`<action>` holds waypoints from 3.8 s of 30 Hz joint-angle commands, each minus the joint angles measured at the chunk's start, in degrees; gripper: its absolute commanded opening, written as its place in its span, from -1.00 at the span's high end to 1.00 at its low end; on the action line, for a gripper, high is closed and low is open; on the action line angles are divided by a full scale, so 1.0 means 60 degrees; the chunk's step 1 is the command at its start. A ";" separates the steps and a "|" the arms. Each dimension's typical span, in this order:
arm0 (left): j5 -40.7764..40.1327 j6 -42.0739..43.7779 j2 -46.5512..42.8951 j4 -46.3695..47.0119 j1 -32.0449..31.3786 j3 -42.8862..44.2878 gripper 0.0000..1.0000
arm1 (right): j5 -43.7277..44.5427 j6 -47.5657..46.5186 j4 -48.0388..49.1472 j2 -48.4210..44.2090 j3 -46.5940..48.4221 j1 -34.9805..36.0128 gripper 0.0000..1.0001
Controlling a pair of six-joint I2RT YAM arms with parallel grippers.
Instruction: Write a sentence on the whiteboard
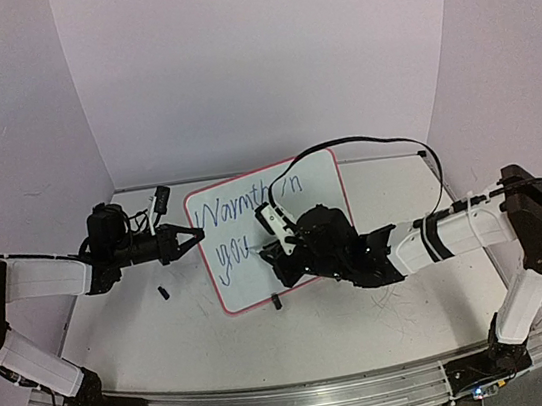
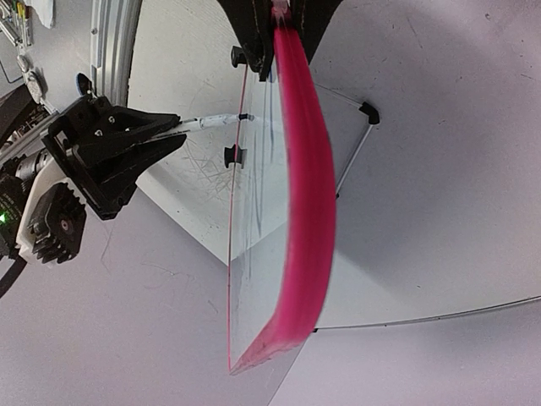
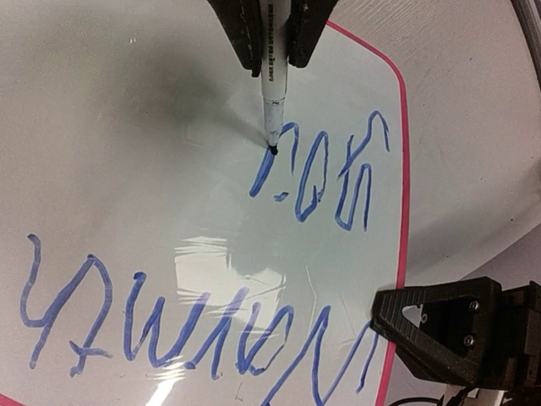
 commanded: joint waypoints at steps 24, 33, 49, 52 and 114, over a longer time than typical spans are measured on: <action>-0.0560 0.0751 -0.0092 -0.0267 0.0012 0.0162 1.00 | -0.0361 -0.0096 0.0512 -0.1271 -0.0748 -0.0123 1.00; -0.0549 0.0751 -0.0100 -0.0269 0.0012 0.0161 1.00 | 0.0041 -0.0259 0.0485 -0.0653 -0.0084 -0.0168 1.00; -0.0519 0.0751 -0.0086 -0.0269 0.0012 0.0188 1.00 | 0.0460 -0.0311 0.0456 -0.0195 0.0320 -0.0246 1.00; -0.0510 0.0751 -0.0083 -0.0268 0.0012 0.0190 1.00 | 0.0555 -0.0313 0.0420 -0.0181 0.0343 -0.0258 1.00; -0.0519 0.0753 -0.0130 -0.0277 0.0012 0.0146 1.00 | 0.0871 -0.0003 0.0221 -0.0202 0.0123 -0.0128 1.00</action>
